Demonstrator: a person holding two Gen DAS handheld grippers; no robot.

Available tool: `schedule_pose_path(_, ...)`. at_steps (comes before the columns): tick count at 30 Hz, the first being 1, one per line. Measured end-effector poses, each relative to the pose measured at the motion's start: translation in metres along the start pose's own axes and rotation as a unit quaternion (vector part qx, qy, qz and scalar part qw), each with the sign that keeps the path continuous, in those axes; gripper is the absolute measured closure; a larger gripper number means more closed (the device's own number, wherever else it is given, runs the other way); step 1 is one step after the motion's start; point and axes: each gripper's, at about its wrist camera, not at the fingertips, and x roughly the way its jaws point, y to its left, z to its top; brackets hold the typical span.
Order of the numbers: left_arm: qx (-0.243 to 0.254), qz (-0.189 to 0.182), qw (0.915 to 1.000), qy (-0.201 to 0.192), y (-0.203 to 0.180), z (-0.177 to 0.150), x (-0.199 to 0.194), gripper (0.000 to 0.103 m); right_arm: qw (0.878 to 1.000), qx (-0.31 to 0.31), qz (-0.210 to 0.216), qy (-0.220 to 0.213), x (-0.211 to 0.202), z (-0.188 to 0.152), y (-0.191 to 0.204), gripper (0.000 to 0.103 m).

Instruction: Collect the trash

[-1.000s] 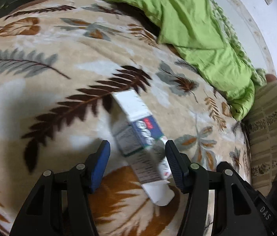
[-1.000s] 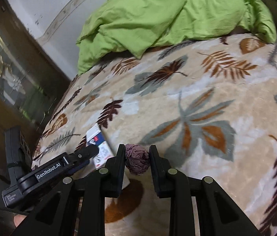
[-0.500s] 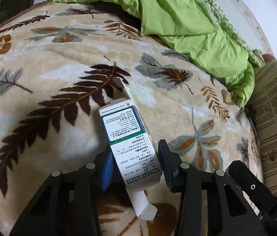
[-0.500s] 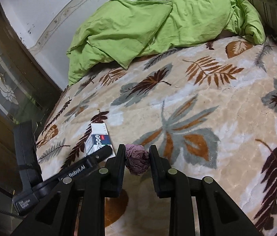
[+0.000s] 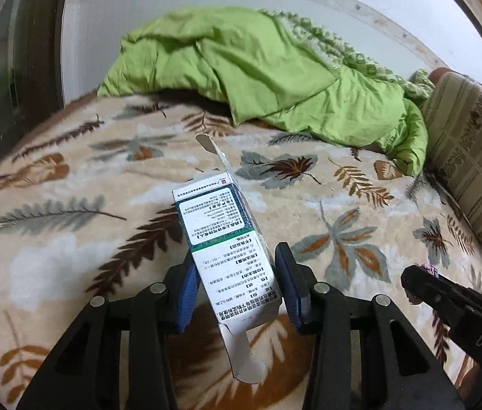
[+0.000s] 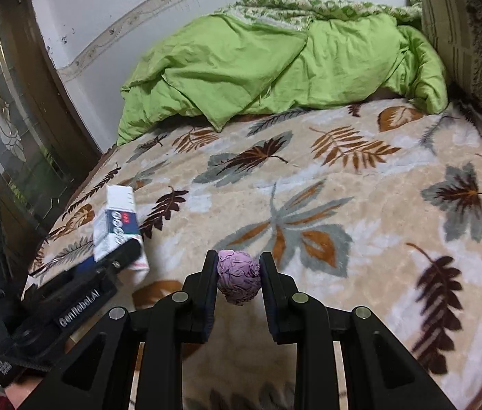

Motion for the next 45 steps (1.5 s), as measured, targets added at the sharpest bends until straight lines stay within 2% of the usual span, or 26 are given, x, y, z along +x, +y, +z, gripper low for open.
schedule_pose_path(5,0.019,-0.007,0.9998,0.007,-0.003,-0.021,-0.029,0.061,1.000,-0.009,-0.011,-0.007,-0.029,-0.022,-0.005,0.078)
schedule_pose_path(8,0.035,-0.012,0.9993,0.002,-0.007,-0.035,-0.051,0.061,1.000,0.024,0.007,-0.007,-0.047,-0.032,-0.017,0.078)
schedule_pose_path(14,0.058,-0.014,0.9982,-0.010,-0.021,-0.062,-0.081,0.061,0.999,0.000,-0.032,-0.030,-0.080,-0.049,-0.011,0.078)
schedule_pose_path(21,0.074,0.005,0.9971,0.012,-0.028,-0.070,-0.067,0.061,0.998,-0.014,-0.058,-0.030,-0.080,-0.053,-0.004,0.077)
schedule_pose_path(34,0.084,0.013,0.9962,0.022,-0.030,-0.073,-0.057,0.063,0.999,-0.010,-0.049,-0.021,-0.074,-0.052,-0.004,0.077)
schedule_pose_path(41,0.069,0.006,0.9962,0.053,-0.023,-0.074,-0.045,0.063,0.999,-0.009,-0.049,-0.019,-0.073,-0.052,-0.002,0.077)
schedule_pose_path(45,0.068,0.009,0.9962,0.054,-0.022,-0.073,-0.043,0.063,0.999,-0.010,-0.047,-0.019,-0.073,-0.052,-0.002,0.077)
